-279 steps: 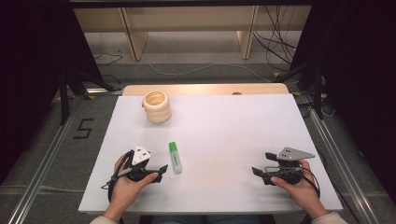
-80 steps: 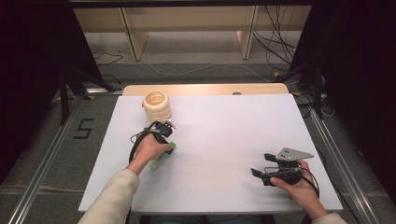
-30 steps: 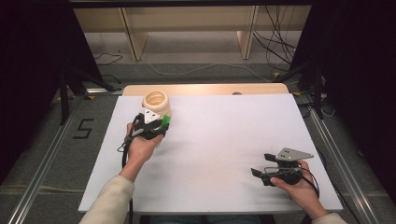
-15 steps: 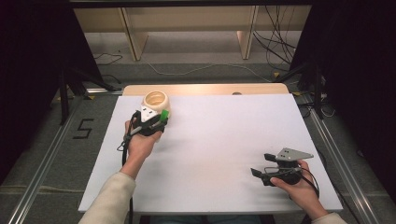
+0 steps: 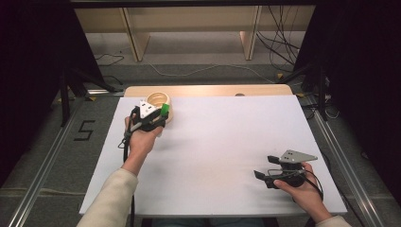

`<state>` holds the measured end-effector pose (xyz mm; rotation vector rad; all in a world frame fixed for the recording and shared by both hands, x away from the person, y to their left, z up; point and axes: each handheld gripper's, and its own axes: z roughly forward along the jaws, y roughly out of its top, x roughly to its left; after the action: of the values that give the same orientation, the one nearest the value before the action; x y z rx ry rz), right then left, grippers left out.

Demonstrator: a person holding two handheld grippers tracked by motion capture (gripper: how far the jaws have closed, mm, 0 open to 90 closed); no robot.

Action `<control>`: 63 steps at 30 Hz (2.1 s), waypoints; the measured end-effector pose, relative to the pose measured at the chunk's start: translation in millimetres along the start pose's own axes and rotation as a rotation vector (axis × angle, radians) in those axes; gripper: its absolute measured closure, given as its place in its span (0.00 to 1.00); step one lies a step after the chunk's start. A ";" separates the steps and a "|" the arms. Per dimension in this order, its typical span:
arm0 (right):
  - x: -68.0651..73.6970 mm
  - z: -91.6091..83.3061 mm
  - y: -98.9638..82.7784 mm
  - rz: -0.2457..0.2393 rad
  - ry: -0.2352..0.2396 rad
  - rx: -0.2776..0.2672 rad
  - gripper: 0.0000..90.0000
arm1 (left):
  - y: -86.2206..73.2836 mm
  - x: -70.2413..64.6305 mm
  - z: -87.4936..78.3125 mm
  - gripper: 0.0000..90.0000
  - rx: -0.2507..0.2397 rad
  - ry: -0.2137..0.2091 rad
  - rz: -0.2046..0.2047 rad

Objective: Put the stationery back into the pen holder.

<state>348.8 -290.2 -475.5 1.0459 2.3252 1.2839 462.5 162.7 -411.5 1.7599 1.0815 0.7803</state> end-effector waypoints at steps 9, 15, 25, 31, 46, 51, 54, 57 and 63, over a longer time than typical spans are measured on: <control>0.2 0.0 0.0 0.000 0.001 0.000 0.19 | 10.3 4.7 2.0 0.74 -0.022 0.009 -0.007; 0.4 -0.1 0.0 0.000 0.002 0.002 0.19 | 17.2 8.0 4.6 0.74 -0.024 0.011 -0.009; 0.7 -0.1 0.1 0.000 0.002 0.001 0.19 | 27.3 13.4 8.5 0.74 -0.028 0.018 -0.009; 0.6 -0.1 0.0 0.000 0.004 0.001 0.19 | 30.6 17.8 11.2 0.74 -0.030 0.027 -0.009; 0.6 0.0 -0.1 0.000 0.005 0.002 0.19 | 43.9 25.6 19.3 0.74 -0.050 0.041 -0.015; 0.6 0.1 -0.1 0.001 0.005 0.002 0.19 | 47.6 27.8 22.7 0.74 -0.054 0.044 -0.017; 0.6 0.0 -0.1 0.000 0.005 0.002 0.19 | 49.6 28.5 24.3 0.74 -0.055 0.046 -0.022; 0.8 -0.2 -0.1 0.005 0.005 0.005 0.19 | 52.3 28.8 25.1 0.74 -0.058 0.046 -0.021; 0.5 0.0 -0.1 0.000 0.006 0.002 0.19 | 58.7 29.5 27.1 0.74 -0.069 0.050 -0.022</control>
<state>348.4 -289.8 -475.6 1.0442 2.3318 1.2864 517.5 167.1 -366.8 1.6757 1.0921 0.8431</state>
